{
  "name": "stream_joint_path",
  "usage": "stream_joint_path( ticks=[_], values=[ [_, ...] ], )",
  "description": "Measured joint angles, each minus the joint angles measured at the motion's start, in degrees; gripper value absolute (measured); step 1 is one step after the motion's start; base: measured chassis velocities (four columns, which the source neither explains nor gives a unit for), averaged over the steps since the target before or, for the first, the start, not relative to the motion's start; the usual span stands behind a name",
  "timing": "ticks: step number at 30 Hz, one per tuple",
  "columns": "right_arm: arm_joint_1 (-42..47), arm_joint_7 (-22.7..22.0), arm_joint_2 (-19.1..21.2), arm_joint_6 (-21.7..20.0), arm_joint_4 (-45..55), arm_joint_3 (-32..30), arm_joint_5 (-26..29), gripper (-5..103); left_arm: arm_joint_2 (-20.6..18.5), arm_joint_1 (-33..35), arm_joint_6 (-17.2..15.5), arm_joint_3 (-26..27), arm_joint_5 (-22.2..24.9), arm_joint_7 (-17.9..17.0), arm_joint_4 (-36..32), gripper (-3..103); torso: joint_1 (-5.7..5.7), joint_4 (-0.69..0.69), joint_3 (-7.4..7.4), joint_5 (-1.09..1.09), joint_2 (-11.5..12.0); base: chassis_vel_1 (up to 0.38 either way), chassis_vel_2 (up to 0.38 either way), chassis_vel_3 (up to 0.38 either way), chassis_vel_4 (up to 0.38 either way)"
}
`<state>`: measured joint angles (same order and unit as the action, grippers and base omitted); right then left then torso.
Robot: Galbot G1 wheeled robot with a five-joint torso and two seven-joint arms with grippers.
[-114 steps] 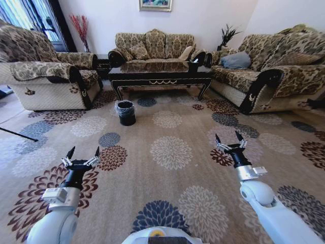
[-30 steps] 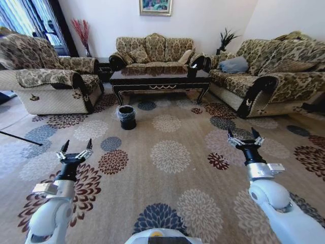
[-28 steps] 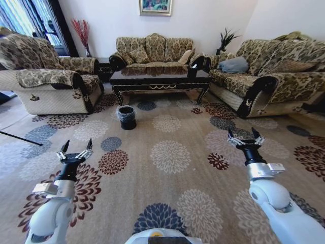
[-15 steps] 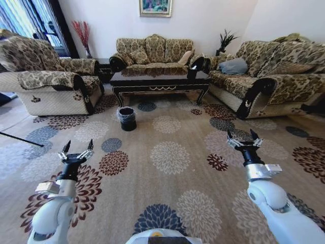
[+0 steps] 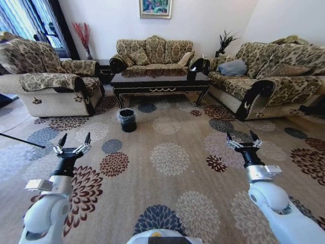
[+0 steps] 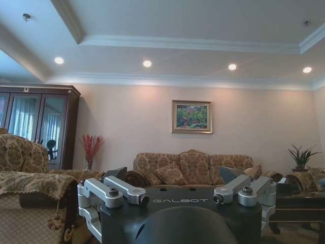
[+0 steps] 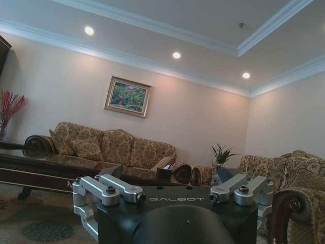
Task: Move to the front of the table and pick up the trash from the floor, then place it into the trash bin.
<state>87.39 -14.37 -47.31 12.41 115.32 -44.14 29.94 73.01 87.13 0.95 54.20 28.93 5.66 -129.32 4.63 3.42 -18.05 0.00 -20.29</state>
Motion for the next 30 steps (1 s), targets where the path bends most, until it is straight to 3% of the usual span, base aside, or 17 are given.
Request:
stream_joint_path(
  ticks=[7,12,30],
  values=[
    [2.7,0.9,1.4,1.8,2.2,-2.3,1.6,100,0.4,0.3,-1.0,-1.5,0.2,-0.1,0.5,100,0.51,0.00,-0.94,-0.02,-1.5,0.000,0.000,0.000,0.000],
    [4.8,1.8,2.3,2.3,3.3,-4.7,2.2,100,0.0,0.5,-2.7,-0.1,2.9,-0.7,-0.3,100,0.92,-0.01,-1.59,0.02,-2.5,0.000,0.000,0.000,0.000],
    [6.3,1.6,-0.1,2.1,3.7,-5.8,1.8,100,-0.7,-0.9,-3.3,-1.1,3.8,-1.2,2.3,100,2.44,0.00,-4.29,0.00,-6.7,0.000,0.000,0.000,0.000]
  ],
)
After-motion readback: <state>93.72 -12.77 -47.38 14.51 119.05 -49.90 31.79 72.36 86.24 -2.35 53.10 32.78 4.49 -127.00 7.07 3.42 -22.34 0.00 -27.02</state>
